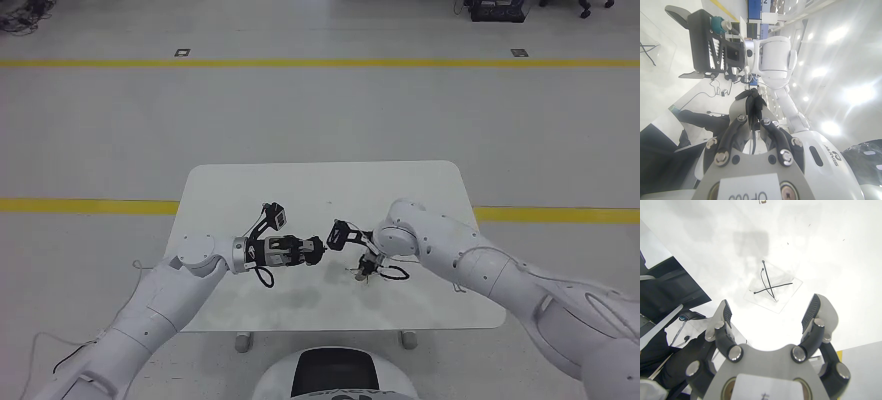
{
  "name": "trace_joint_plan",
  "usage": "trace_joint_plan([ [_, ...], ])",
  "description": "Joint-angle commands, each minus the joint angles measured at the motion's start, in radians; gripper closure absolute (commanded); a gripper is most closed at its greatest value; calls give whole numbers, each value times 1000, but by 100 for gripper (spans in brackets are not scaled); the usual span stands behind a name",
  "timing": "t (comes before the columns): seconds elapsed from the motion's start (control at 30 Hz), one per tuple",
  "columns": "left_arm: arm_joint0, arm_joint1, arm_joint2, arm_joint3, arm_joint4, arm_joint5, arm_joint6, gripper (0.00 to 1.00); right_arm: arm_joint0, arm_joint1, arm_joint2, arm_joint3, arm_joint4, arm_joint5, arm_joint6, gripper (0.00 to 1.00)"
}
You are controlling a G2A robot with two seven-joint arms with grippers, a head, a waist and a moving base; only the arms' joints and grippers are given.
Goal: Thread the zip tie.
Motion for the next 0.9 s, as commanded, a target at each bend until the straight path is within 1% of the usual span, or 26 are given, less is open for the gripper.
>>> trace_joint_plan([
  [0.0, 0, 0, 0, 0, 0, 0, 0, 100, -3, -2, -4, -4, -3, -1, 1, 0],
  [0.23, 0, 0, 0, 0, 0, 0, 0, 100, -3, -2, -4, -4, -3, -1, 1, 0],
  [0.33, 0, 0, 0, 0, 0, 0, 0, 100, -17, -2, 3, -1, -17, 4, -25, 0],
  [0.47, 0, 0, 0, 0, 0, 0, 0, 100, -28, -3, 18, 13, -23, -1, -26, 0],
  [0.63, 0, 0, 0, 0, 0, 0, 0, 100, -37, -7, 23, 13, -43, -1, -28, 0],
  [0.67, 0, 0, 0, 0, 0, 0, 0, 100, -39, -7, 24, 12, -46, -1, -29, 10],
  [0.7, 0, 0, 0, 0, 0, 0, 0, 100, -40, -8, 26, 11, -49, -1, -29, 16],
  [0.73, 0, 0, 0, 0, 0, 0, 0, 100, -41, -8, 27, 10, -52, -1, -29, 27],
  [0.77, 0, 0, 0, 0, 0, 0, 0, 100, -42, -8, 28, 9, -55, -1, -28, 33],
  [0.8, 0, 0, 0, 0, 0, 0, 0, 100, -43, -8, 28, 8, -58, -1, -26, 42],
  [0.87, 0, 0, 0, 0, 0, 0, 0, 100, -45, -9, 30, 10, -60, -1, -24, 50],
])
